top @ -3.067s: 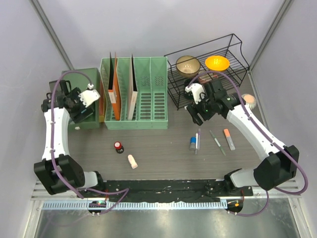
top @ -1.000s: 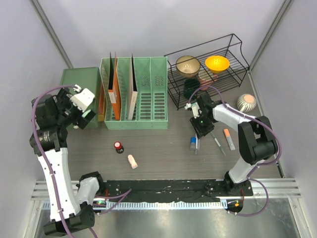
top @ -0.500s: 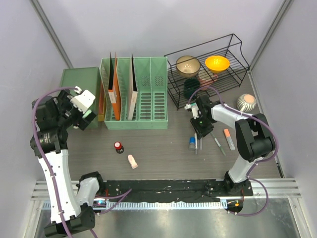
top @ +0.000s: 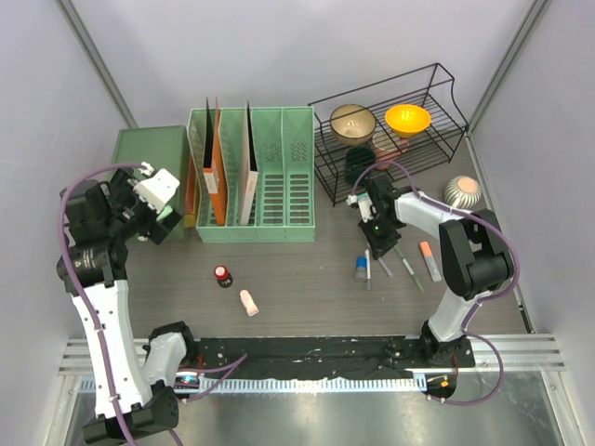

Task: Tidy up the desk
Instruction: Pick up the stationery from the center of the board.

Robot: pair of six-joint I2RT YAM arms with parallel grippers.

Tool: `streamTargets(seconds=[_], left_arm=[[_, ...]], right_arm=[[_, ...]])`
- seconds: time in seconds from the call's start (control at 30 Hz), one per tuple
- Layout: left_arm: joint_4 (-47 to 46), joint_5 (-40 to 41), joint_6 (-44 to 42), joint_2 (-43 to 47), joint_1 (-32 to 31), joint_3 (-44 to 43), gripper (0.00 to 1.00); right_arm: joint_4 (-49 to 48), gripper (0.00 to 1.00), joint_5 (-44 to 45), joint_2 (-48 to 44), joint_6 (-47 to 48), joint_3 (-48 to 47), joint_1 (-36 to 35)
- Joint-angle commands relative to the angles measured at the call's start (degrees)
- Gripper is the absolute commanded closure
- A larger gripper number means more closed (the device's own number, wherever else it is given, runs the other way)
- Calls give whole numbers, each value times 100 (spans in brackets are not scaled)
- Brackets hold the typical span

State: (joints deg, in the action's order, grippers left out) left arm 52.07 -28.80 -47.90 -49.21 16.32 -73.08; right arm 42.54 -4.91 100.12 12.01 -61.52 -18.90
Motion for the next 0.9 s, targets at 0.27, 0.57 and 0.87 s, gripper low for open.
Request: streamTargets(seconds=[0.27, 0.57, 0.87], left_arm=[[-117, -2434, 1351, -106, 3, -5, 0], [-2884, -3274, 4249, -106, -1164, 917, 0], [-4169, -1594, 5308, -1264, -3775, 611, 2]], right_arm=[[1412, 98, -915, -782, 381, -2152, -35], [909, 98, -3005, -1327, 303, -3376, -245], [-746, 99, -3569, -1662, -312, -3341, -1142]])
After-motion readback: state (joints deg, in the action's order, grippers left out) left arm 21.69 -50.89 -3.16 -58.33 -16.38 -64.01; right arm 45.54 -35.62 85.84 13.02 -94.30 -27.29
